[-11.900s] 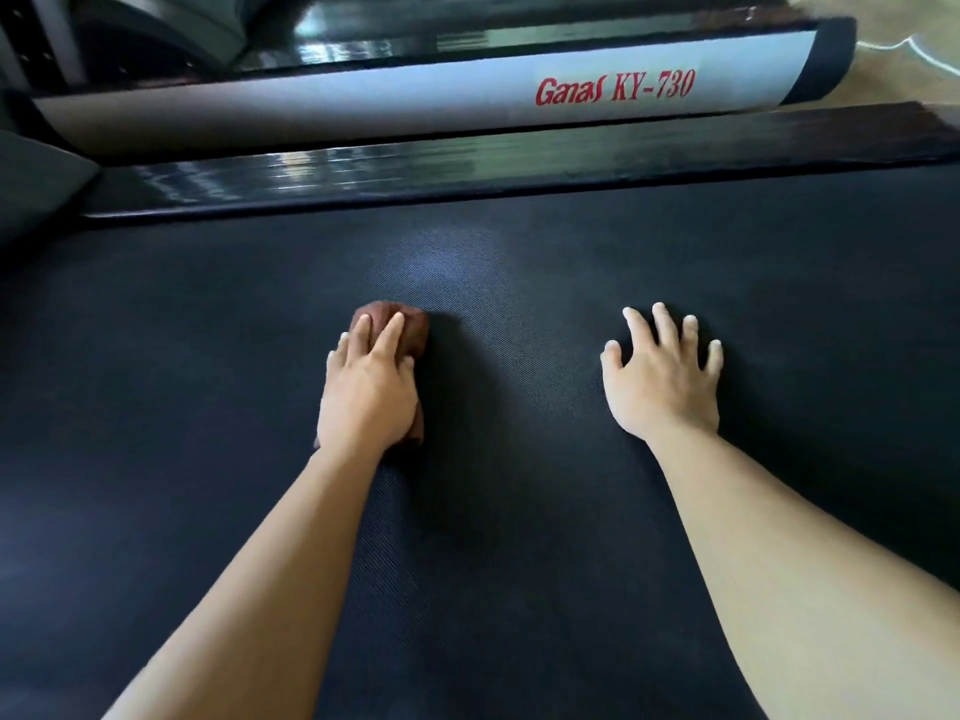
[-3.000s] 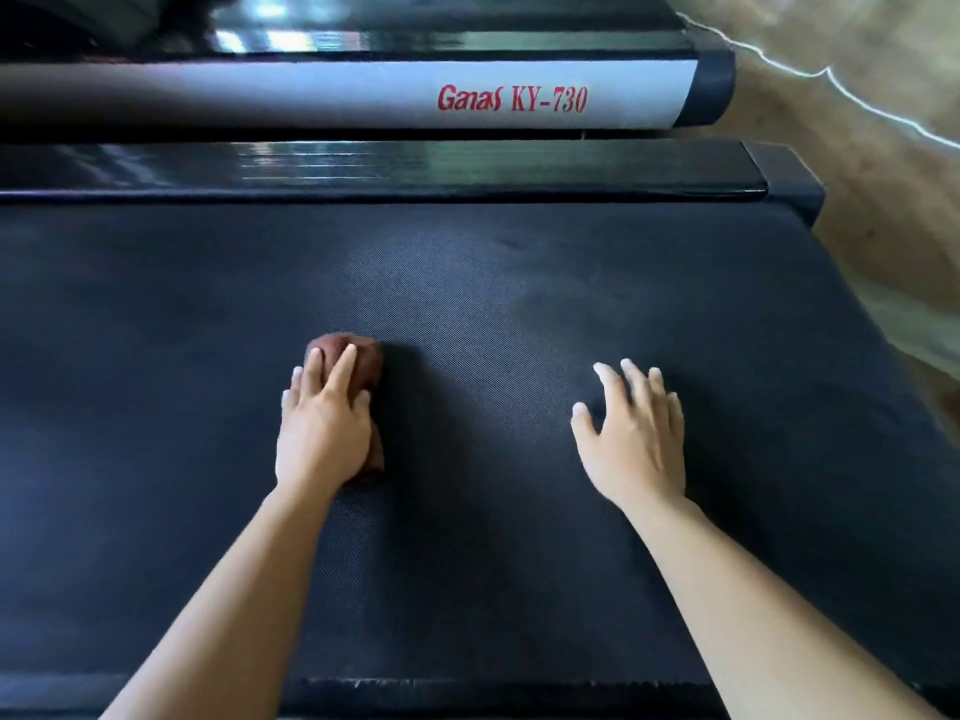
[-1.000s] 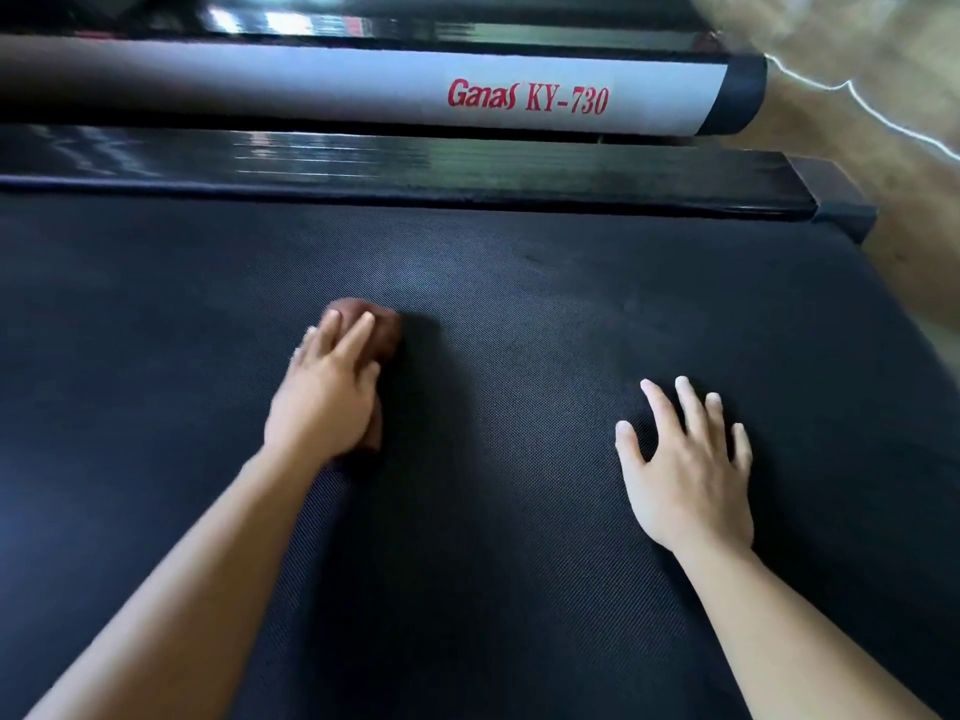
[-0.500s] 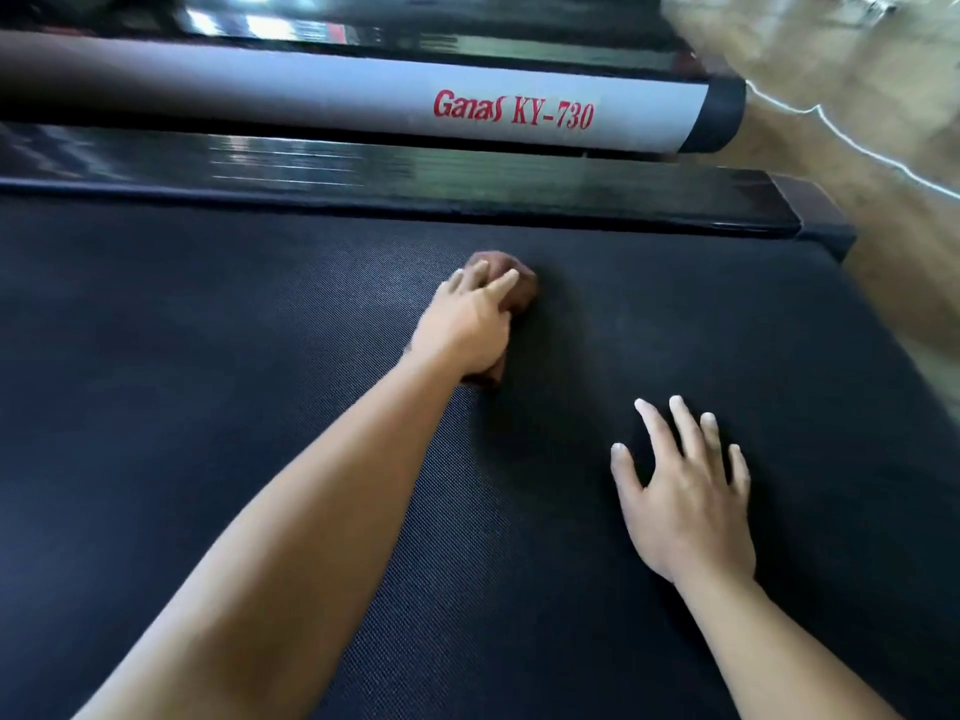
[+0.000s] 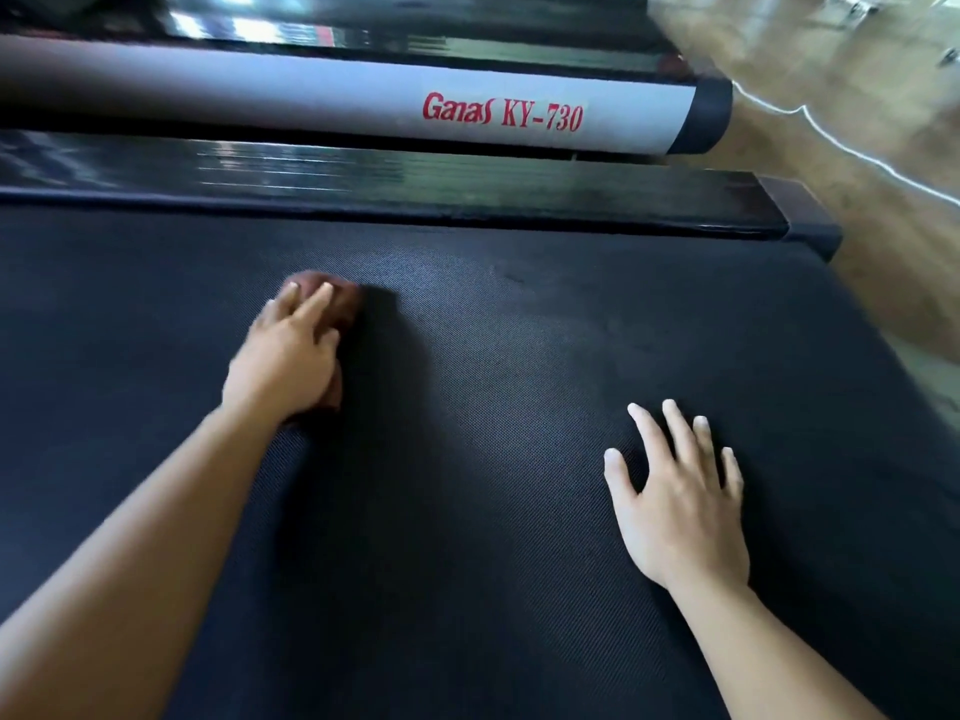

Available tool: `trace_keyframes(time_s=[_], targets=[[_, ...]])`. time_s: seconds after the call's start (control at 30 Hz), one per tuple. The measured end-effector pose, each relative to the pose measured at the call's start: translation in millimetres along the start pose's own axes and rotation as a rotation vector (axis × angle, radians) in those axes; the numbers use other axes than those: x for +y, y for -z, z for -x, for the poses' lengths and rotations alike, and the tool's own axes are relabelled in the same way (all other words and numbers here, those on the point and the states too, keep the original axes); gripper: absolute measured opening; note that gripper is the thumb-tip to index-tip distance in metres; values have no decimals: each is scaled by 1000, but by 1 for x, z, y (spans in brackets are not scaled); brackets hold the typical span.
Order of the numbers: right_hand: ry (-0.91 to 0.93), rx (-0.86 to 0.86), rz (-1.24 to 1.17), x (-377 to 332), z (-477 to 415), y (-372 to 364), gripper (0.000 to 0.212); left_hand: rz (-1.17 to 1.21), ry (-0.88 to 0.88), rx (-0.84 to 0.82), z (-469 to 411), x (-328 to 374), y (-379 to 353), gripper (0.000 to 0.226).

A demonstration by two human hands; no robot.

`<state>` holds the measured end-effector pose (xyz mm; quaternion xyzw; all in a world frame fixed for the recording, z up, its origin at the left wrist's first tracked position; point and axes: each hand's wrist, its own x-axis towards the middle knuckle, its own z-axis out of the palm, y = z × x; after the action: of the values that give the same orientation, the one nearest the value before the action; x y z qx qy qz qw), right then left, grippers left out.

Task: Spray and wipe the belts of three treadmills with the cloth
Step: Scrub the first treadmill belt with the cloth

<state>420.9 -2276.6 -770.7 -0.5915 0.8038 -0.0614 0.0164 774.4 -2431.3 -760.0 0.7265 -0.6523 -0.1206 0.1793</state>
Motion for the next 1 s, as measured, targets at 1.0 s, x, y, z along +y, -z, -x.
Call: trace_keyframes(time_s=[1.0], targets=[[3,9,-28,-2,-1,0,68,-19,-220,-68,-5,87,-41,54]])
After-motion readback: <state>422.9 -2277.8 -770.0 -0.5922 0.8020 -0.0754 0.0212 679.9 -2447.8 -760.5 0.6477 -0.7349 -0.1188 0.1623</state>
